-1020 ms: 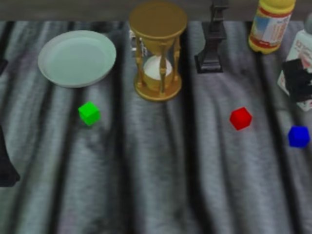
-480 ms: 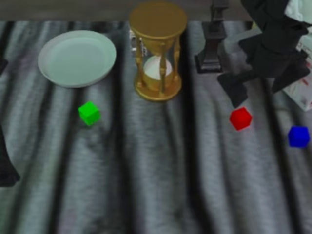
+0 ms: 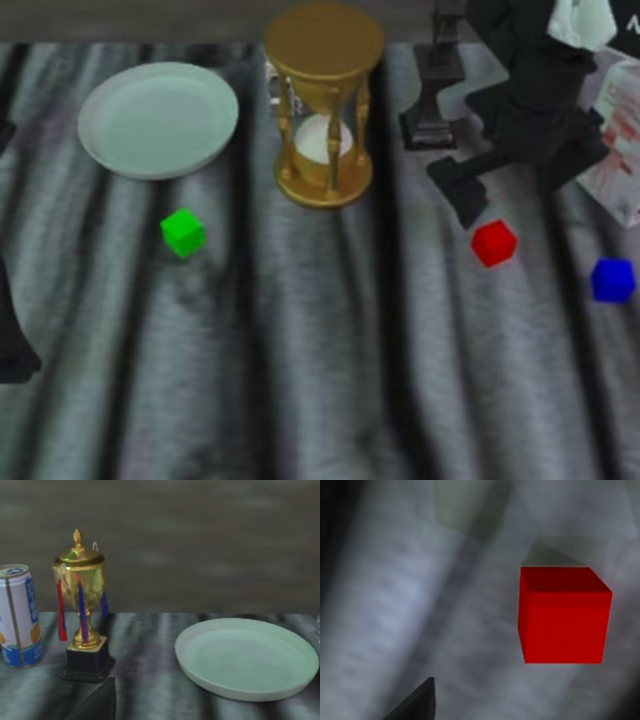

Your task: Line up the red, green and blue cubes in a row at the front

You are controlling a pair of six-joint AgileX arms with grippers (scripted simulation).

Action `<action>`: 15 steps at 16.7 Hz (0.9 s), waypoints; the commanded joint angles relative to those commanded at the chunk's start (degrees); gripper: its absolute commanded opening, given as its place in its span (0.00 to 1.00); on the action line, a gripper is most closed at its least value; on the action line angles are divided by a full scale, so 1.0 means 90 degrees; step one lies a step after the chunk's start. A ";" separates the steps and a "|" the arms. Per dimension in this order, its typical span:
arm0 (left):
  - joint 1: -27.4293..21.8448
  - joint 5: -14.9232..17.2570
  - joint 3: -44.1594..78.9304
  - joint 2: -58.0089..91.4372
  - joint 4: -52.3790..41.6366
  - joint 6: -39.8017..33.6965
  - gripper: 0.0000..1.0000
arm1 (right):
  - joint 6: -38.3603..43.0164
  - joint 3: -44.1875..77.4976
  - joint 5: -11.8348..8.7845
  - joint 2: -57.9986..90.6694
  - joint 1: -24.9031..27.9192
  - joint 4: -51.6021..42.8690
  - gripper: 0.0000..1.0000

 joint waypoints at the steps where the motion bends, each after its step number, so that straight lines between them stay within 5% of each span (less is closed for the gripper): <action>1: 0.0000 0.0000 0.0000 0.0000 0.0000 0.0000 1.00 | 0.0003 -0.0016 0.0000 -0.0012 -0.0035 0.0013 1.00; 10: 0.0000 0.0000 0.0000 0.0000 0.0000 0.0000 1.00 | 0.0014 -0.1135 0.0006 0.0574 0.0005 0.1746 1.00; 15: 0.0000 0.0000 0.0000 0.0000 0.0000 0.0000 1.00 | 0.0016 -0.1241 0.0007 0.0642 0.0009 0.1883 1.00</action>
